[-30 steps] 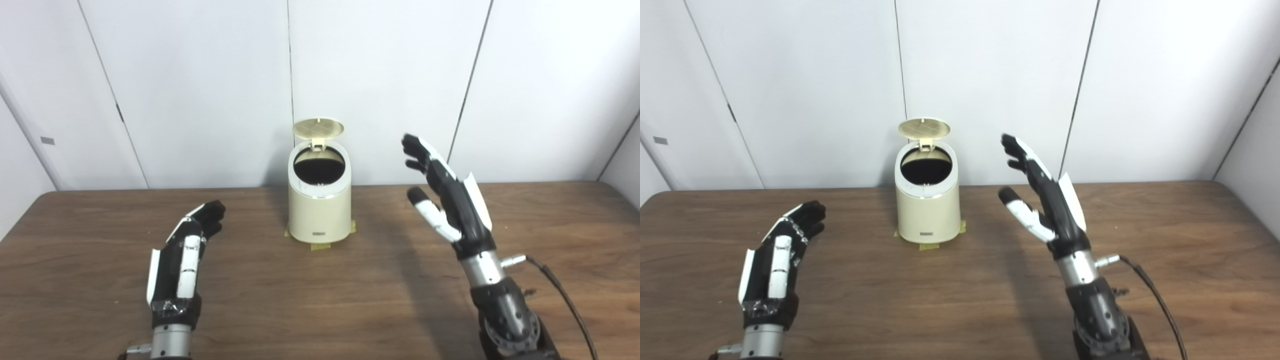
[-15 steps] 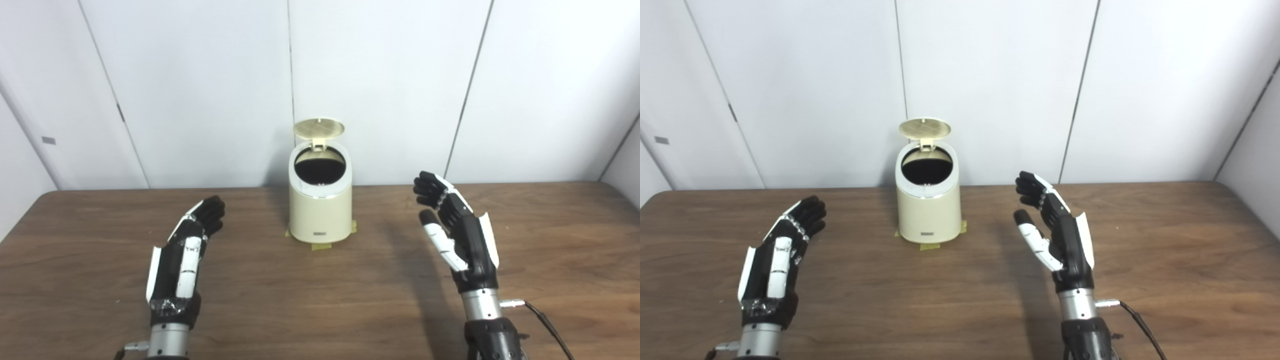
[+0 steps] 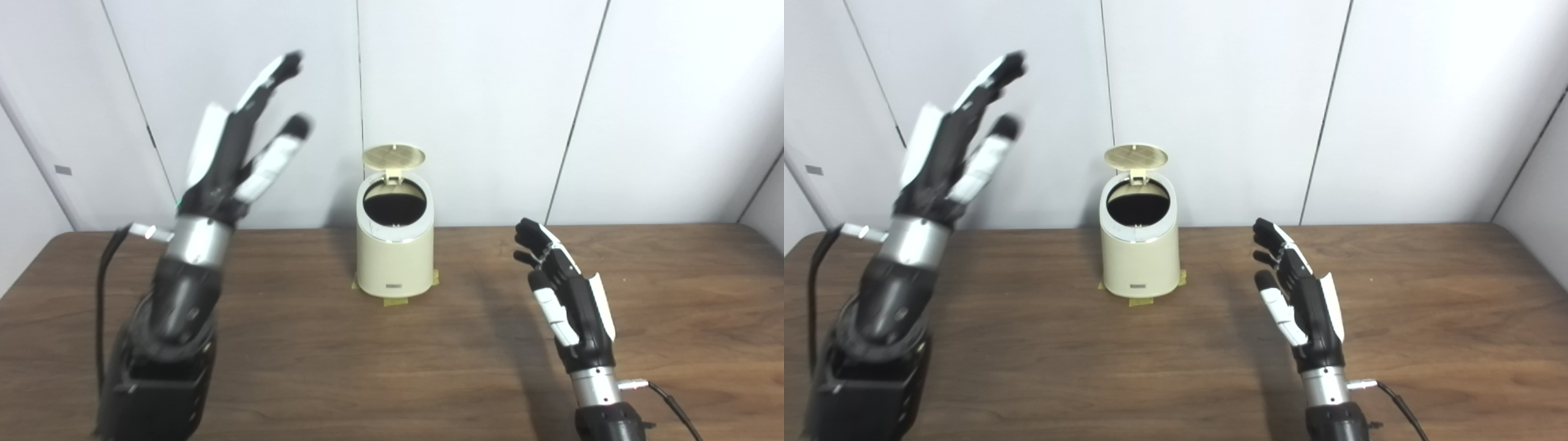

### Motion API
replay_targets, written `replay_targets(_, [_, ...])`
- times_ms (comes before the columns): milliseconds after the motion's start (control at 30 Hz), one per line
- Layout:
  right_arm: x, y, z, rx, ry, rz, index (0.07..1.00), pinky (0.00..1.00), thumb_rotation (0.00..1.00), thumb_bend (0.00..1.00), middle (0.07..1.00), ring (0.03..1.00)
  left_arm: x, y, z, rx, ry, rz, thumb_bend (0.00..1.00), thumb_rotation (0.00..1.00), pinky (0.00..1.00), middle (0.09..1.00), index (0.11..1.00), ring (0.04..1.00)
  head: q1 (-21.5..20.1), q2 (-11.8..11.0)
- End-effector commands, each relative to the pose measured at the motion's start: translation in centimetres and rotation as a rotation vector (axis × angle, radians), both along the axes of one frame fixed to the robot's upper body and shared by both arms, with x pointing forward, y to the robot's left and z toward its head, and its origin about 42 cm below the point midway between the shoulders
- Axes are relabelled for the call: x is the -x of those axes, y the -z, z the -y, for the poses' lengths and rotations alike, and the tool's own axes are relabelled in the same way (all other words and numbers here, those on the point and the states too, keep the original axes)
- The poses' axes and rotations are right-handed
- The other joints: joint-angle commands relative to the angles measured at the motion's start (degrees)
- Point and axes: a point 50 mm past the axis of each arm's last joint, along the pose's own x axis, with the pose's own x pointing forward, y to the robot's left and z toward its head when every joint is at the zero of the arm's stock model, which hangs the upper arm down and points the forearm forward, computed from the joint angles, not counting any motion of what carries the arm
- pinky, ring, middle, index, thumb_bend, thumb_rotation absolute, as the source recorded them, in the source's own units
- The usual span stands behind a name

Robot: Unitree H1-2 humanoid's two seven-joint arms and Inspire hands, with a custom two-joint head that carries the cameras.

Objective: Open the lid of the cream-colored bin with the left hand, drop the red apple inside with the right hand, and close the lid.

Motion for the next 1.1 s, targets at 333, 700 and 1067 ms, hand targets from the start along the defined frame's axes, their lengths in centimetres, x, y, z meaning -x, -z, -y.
replay_targets(333, [-0.3,-1.7,-0.3,0.012,-0.007,0.058,0.864,0.8,0.81,0.41,0.862,0.856,-2.7,-6.9,6.4,-0.399,-0.131,0.042,0.91,0.99,1.0,0.948,0.928,1.0,-0.18,-0.2])
replay_targets(700, [-0.2,-1.5,-0.3,0.019,-0.009,0.045,0.871,0.8,0.82,0.43,0.867,0.865,-5.7,-6.7,9.0,-0.653,-0.263,-0.014,1.0,0.9,1.0,0.894,0.883,1.0,-0.03,-0.61])
replay_targets(1067, [-0.3,-1.3,-0.6,0.015,-0.017,0.046,0.867,0.78,0.8,0.39,0.865,0.858,-6.9,-5.2,9.8,-0.759,-0.28,-0.089,1.0,1.0,1.0,0.867,0.839,1.0,0.07,-0.92])
